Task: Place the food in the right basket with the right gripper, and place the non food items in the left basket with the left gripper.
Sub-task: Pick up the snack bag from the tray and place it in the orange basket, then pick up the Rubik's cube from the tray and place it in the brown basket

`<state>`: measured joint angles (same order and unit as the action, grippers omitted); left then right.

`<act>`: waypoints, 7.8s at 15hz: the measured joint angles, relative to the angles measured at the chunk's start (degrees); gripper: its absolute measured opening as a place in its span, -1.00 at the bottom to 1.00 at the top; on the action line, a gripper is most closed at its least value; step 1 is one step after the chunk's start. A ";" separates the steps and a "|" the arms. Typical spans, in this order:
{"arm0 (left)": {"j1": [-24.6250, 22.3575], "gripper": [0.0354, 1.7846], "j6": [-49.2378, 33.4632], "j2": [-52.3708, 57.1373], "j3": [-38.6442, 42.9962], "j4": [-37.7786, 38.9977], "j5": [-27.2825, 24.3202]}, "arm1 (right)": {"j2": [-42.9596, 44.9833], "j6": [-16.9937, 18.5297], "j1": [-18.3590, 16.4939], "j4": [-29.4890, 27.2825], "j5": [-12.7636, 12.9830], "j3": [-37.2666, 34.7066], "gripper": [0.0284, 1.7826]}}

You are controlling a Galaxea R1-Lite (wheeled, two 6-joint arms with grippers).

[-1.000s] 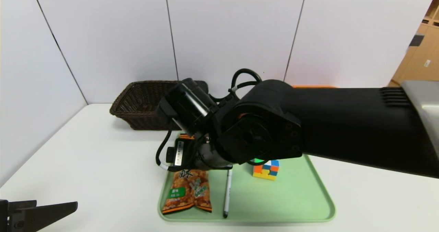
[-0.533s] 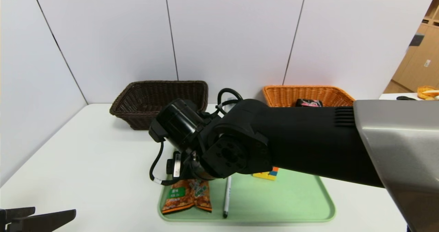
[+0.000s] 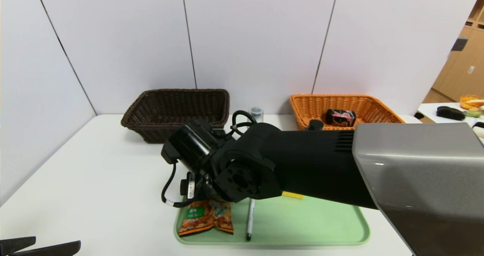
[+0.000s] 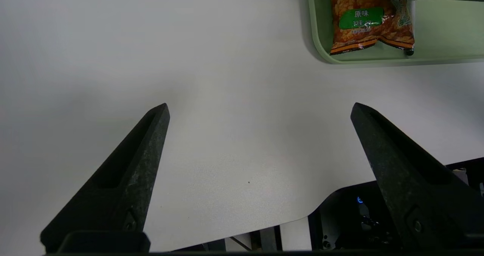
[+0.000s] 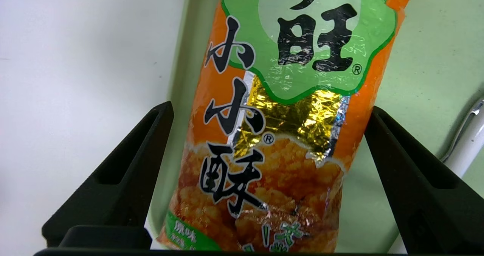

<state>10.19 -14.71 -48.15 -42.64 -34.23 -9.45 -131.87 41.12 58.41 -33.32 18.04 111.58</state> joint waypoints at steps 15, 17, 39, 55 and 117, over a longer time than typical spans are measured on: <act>0.00 0.89 0.05 1.55 2.01 0.04 -0.09 | -0.41 -1.21 -0.20 0.52 0.39 -0.06 -0.49; 0.00 0.89 0.05 1.57 2.02 0.06 -0.09 | 1.29 -0.80 -0.13 0.41 -0.05 -0.09 -0.53; 0.00 0.89 0.39 1.44 2.49 0.09 0.02 | 30.05 3.11 -37.51 11.33 -42.59 -0.34 -0.53; 0.02 0.89 0.50 1.63 3.17 0.00 -0.09 | 23.56 32.56 -51.02 22.16 -21.67 -14.58 -0.54; 50.53 0.89 -21.64 -72.91 -69.97 -7.35 29.23 | 62.38 -8.85 -37.22 -5.22 -11.22 -51.30 0.90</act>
<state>60.72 -36.35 -121.06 -112.62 -41.58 19.79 -69.49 32.27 21.19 -38.53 6.83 60.28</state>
